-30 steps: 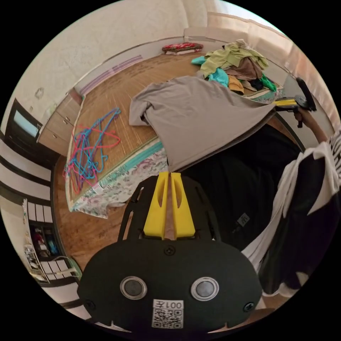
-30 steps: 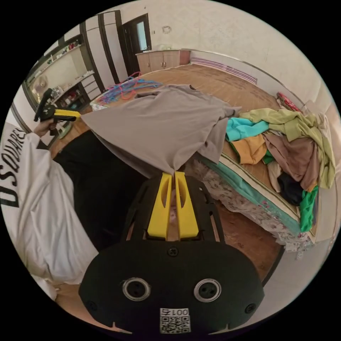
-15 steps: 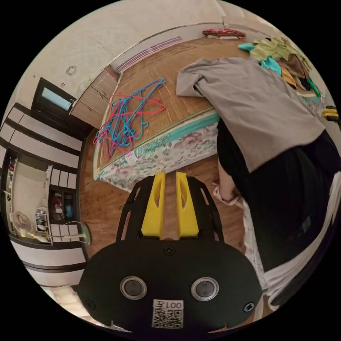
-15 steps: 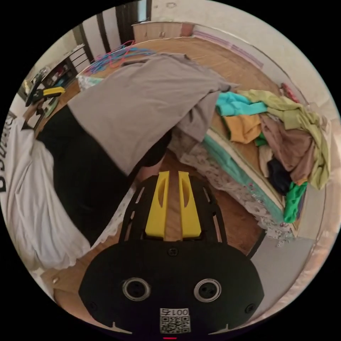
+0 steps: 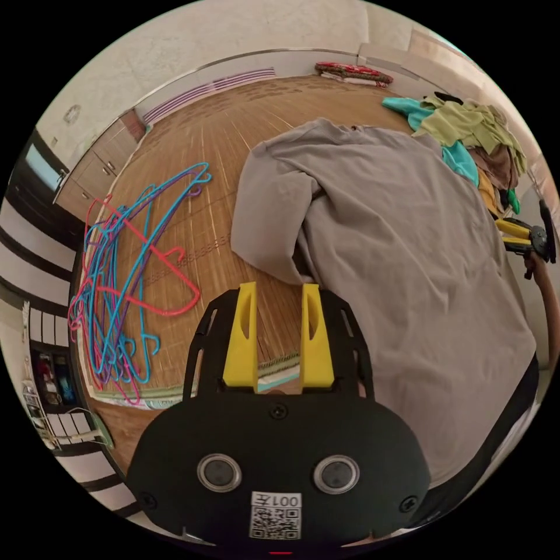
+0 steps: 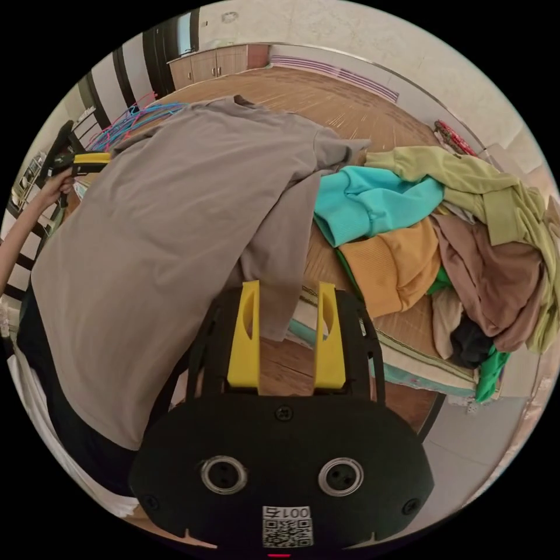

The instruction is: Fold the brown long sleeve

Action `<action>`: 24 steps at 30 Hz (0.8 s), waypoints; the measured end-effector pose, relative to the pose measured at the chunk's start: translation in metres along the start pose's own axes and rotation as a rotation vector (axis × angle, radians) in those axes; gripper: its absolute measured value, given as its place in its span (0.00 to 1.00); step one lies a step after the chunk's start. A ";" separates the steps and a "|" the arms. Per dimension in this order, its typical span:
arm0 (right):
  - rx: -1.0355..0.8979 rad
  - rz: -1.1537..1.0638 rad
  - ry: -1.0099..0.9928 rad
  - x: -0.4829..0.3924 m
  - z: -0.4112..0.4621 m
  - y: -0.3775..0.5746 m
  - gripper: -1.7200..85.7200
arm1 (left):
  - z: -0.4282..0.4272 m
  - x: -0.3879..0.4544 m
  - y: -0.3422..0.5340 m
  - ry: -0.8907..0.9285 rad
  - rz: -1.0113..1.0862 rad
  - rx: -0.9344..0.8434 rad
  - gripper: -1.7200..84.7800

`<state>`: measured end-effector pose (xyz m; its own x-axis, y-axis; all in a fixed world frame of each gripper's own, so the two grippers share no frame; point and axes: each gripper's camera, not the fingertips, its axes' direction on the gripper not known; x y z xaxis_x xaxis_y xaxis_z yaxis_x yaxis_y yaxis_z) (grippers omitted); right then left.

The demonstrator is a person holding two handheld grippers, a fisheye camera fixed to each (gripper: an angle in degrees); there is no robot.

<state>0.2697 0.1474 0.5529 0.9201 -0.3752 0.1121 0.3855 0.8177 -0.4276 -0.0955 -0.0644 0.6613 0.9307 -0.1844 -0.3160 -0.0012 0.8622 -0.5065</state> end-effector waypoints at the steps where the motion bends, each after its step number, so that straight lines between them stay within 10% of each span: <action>1: 0.005 0.013 -0.007 0.003 -0.001 0.001 0.16 | 0.001 -0.002 -0.005 0.010 -0.005 0.011 0.11; 6: 0.020 -0.032 -0.089 0.004 -0.010 0.007 0.11 | 0.001 -0.009 -0.018 0.107 0.021 -0.016 0.03; 24: 0.097 0.109 0.428 0.026 -0.134 -0.005 0.03 | -0.112 -0.018 -0.059 -0.483 0.296 -0.230 0.01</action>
<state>0.2827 0.0748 0.4378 0.8523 -0.4148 -0.3185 0.3117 0.8919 -0.3276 -0.1531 -0.1653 0.6069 0.9393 0.3289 -0.0977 -0.3143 0.7102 -0.6300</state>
